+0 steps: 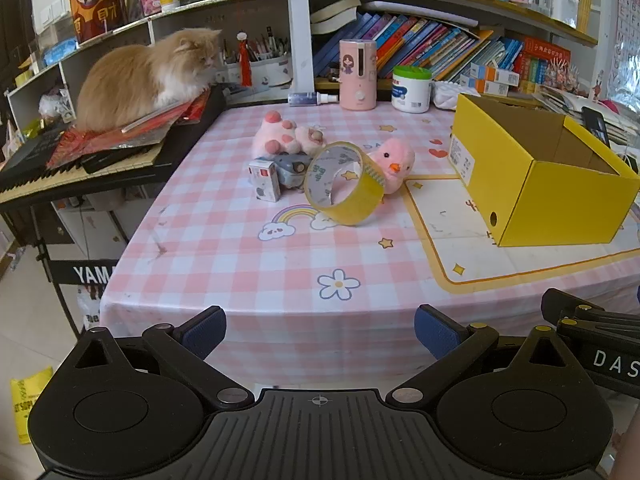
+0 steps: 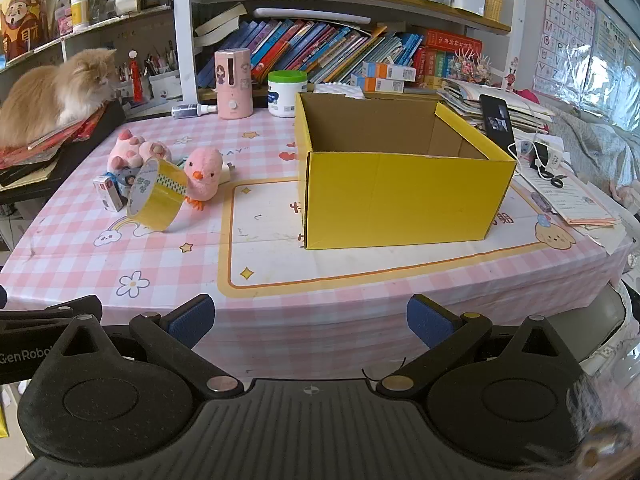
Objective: Organize objects
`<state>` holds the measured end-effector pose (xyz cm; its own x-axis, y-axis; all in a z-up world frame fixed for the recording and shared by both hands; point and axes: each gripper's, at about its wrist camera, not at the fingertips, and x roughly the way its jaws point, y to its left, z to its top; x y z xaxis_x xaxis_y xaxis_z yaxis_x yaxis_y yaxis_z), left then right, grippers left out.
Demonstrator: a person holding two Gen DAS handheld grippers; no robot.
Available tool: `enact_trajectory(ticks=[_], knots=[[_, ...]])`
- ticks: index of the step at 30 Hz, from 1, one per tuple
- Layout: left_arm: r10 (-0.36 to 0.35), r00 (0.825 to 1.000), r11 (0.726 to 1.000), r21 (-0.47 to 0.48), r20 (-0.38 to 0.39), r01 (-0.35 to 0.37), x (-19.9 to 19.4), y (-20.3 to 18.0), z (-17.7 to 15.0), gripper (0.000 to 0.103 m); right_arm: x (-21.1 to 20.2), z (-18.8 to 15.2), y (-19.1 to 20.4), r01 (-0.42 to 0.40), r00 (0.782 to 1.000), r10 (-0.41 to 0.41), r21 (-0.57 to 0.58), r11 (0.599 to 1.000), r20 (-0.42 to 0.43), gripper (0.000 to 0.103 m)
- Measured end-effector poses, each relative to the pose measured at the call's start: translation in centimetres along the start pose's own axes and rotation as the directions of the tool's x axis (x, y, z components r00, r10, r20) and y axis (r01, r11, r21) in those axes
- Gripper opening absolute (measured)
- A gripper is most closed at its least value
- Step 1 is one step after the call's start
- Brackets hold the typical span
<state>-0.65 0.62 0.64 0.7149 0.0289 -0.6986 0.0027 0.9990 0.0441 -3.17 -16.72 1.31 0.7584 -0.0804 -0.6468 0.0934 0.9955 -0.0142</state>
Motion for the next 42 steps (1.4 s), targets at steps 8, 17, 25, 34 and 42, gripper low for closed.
enact_trajectory(ticks=[8,17,25,34,42], knots=[[-0.012,1.0,1.0,-0.004,-0.006,0.012,0.2,0.0,0.1,0.102,0.2,0.0,0.1,0.001,1.0,-0.001,0.0,1.0,0.001,0.103],[-0.001,1.0,1.0,0.007,0.006,0.001,0.2,-0.2,0.1,0.102,0.1,0.1,-0.3,0.01,1.0,-0.01,0.003,1.0,-0.004,0.103],[-0.005,1.0,1.0,0.003,0.006,0.005,0.3,0.0,0.1,0.102,0.3,0.2,-0.4,0.013,1.0,-0.013,0.003,1.0,-0.005,0.103],[-0.021,0.999,1.0,-0.004,0.025,0.021,0.1,0.4,0.0,0.102,0.4,0.2,0.1,0.016,1.0,-0.016,-0.002,1.0,0.0,0.103],[-0.013,0.999,1.0,-0.022,0.031,0.013,0.1,1.4,0.1,0.102,0.3,0.3,1.3,0.0,1.0,0.0,-0.017,1.0,0.015,0.103]])
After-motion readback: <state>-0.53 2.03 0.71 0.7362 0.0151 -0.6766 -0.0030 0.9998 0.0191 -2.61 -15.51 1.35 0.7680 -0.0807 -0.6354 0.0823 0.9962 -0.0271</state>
